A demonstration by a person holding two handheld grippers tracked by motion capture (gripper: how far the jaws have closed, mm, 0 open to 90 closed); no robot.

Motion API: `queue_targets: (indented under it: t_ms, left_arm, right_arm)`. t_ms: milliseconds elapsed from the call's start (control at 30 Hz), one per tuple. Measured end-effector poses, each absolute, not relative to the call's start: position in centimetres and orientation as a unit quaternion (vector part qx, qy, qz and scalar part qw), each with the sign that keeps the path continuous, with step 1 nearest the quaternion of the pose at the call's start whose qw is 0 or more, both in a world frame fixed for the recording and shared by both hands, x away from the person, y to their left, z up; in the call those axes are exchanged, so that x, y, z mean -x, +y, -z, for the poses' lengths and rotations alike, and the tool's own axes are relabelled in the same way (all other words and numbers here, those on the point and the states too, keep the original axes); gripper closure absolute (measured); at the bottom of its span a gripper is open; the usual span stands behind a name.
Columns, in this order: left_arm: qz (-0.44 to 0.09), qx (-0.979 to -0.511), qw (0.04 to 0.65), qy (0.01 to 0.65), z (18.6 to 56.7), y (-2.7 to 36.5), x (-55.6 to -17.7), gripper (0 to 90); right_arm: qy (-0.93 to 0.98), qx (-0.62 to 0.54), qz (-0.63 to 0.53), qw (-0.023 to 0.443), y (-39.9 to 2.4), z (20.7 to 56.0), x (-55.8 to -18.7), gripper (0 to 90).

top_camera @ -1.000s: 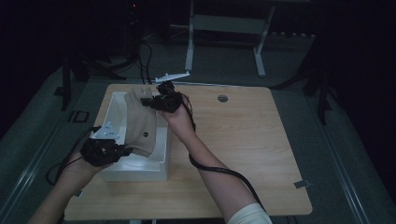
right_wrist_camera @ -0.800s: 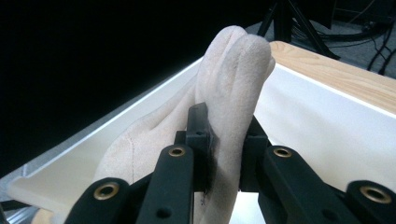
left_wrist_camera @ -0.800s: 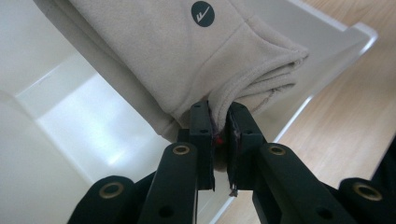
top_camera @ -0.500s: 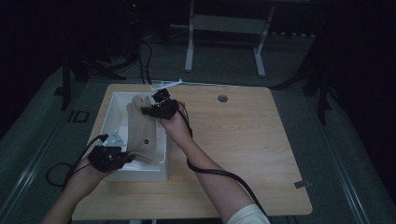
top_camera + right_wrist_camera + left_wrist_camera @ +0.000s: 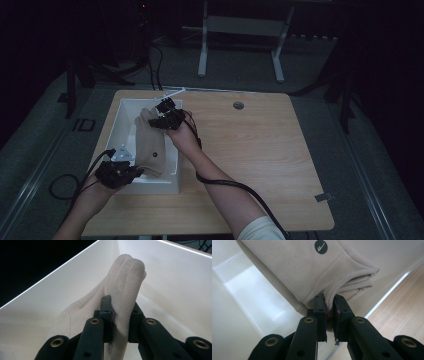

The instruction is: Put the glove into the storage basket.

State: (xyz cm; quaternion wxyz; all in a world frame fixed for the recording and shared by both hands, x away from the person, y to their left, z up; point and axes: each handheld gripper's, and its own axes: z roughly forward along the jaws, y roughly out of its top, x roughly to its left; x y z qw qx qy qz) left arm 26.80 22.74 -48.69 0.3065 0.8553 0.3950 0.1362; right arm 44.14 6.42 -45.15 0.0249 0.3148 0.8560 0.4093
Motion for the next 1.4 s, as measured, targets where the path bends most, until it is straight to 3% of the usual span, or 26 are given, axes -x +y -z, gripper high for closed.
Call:
queue_targets:
  t_ms: [700,800,1000,1200,1333,1400]
  left_arm:
    - [-0.147,-0.848,0.298,0.413,49.5,22.4,-27.5,82.1]
    - [-0.145,-0.848,0.292,0.418,49.6,22.3,-27.6,81.1]
    - [-0.133,-0.847,0.29,0.425,49.7,22.0,-27.8,61.8]
    - [-0.13,-0.842,0.297,0.432,49.6,21.6,-27.7,46.8]
    - [-0.122,-0.828,0.318,0.445,49.4,21.1,-27.6,28.3]
    - [-0.134,-0.824,0.321,0.448,49.0,20.9,-27.6,23.2]
  right_arm:
    - [0.878,-0.315,-0.358,0.04,7.1,45.5,-45.1,79.1]
    - [0.878,-0.316,-0.357,0.04,7.1,45.5,-45.2,75.0]
    - [0.872,-0.316,-0.371,0.037,7.1,45.2,-45.2,52.1]
    - [0.873,-0.306,-0.378,0.038,7.1,45.0,-44.9,40.7]
    - [0.871,-0.297,-0.39,0.03,6.9,44.5,-44.6,27.7]
    - [0.871,-0.287,-0.397,0.027,6.6,44.2,-44.4,23.9]
